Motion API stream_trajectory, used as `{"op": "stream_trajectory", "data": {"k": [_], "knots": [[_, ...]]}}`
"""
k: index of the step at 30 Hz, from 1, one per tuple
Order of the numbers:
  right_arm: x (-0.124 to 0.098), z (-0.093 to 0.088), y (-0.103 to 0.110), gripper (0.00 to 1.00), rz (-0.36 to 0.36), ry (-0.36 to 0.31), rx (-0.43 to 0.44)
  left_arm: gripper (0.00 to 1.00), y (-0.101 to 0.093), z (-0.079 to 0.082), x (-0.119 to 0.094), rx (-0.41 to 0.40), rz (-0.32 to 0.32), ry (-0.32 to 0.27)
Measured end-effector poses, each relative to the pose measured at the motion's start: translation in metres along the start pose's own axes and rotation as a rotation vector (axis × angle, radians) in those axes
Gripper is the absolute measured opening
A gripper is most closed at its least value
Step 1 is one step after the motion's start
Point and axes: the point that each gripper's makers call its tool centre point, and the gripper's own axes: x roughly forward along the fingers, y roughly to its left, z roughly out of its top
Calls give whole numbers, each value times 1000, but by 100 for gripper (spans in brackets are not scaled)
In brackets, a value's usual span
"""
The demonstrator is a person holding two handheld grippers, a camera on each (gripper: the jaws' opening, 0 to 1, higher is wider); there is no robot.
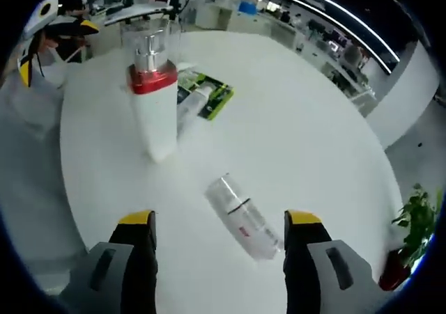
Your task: Arrange the skincare products in the storage area until every visible bottle or jar stands upright without overlapping.
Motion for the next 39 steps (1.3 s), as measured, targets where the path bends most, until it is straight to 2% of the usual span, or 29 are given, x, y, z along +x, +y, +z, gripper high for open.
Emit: {"op": "stream_trajectory", "data": {"k": [2, 5, 9, 11, 15, 20, 23, 27, 29, 31, 35, 39], "knots": [[4, -2, -4, 64, 13, 8, -2, 96, 0, 0, 0, 4, 2, 1], [8, -4, -7, 64, 33, 22, 4, 95, 0, -1, 0, 2, 2, 5], [10, -4, -11, 57, 50, 44, -17, 95, 0, -3, 1, 5, 2, 12], [13, -1, -8, 58, 67, 49, -32, 95, 0, -3, 1, 6, 3, 14], [21, -7, -9, 56, 86, 104, -78, 95, 2, -4, 0, 4, 8, 17], [26, -15, -9, 53, 120, 138, -73, 94, 4, -5, 0, 4, 14, 23], [30, -21, -14, 48, 140, 166, -92, 94, 4, -6, 0, 1, 17, 24], [39, -23, -23, 45, 173, 186, -91, 94, 3, -7, 0, 9, 16, 31], [39, -24, -19, 44, 191, 200, -113, 93, 4, -7, 0, 14, 18, 34], [40, -25, -16, 48, 199, 208, -118, 91, 4, -9, 0, 8, 17, 44], [44, -27, -17, 39, 218, 225, -142, 89, 4, -11, 0, 11, 18, 54], [45, -25, -12, 35, 250, 237, -146, 89, 4, -14, 1, 22, 18, 68]]}}
